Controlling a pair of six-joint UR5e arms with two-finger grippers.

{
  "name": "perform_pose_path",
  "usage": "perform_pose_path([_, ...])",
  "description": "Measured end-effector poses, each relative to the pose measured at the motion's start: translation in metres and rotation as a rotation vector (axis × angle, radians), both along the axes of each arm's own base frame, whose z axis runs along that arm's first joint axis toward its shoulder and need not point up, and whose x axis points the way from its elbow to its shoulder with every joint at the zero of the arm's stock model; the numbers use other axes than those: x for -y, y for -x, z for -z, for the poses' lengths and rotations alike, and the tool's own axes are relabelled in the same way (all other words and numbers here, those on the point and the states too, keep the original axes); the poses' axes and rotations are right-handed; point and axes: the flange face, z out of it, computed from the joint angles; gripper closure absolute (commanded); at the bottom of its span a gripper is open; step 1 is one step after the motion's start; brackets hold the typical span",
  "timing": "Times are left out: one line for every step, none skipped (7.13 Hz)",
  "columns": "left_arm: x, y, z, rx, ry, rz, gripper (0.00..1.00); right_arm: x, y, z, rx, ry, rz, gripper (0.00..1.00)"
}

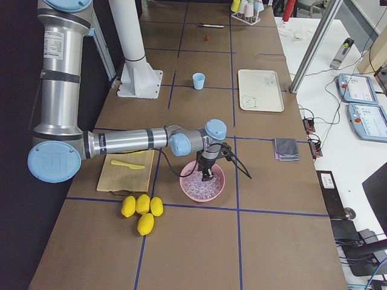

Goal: Mash ice and strawberries in cup
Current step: 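Close the right gripper on another ice cube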

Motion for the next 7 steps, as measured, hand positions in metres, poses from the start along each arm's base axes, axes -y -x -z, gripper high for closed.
perform_pose_path([0.0000, 0.0000, 0.0000, 0.000, 0.000, 0.000, 0.00, -0.0001, 0.0002, -0.0007, -0.001, 0.002, 0.000, 0.46])
perform_pose_path([0.0000, 0.0000, 0.0000, 0.000, 0.000, 0.000, 0.00, 0.0000, 0.0005, -0.0009, -0.001, 0.003, -0.001, 0.50])
perform_pose_path([0.0000, 0.0000, 0.0000, 0.000, 0.000, 0.000, 0.00, 0.0001, 0.0007, -0.0006, -0.001, 0.003, 0.000, 0.55])
perform_pose_path([0.0000, 0.0000, 0.0000, 0.000, 0.000, 0.000, 0.00, 0.0001, 0.0008, -0.0005, 0.000, 0.002, 0.000, 0.62])
perform_pose_path([0.0000, 0.0000, 0.0000, 0.000, 0.000, 0.000, 0.00, 0.0001, 0.0009, -0.0004, 0.001, 0.001, 0.001, 0.63])
perform_pose_path([0.0000, 0.0000, 0.0000, 0.000, 0.000, 0.000, 0.00, 0.0001, 0.0009, -0.0004, 0.001, -0.001, 0.003, 0.66])
perform_pose_path([0.0000, 0.0000, 0.0000, 0.000, 0.000, 0.000, 0.00, -0.0001, 0.0008, -0.0005, 0.002, -0.003, 0.005, 0.66])
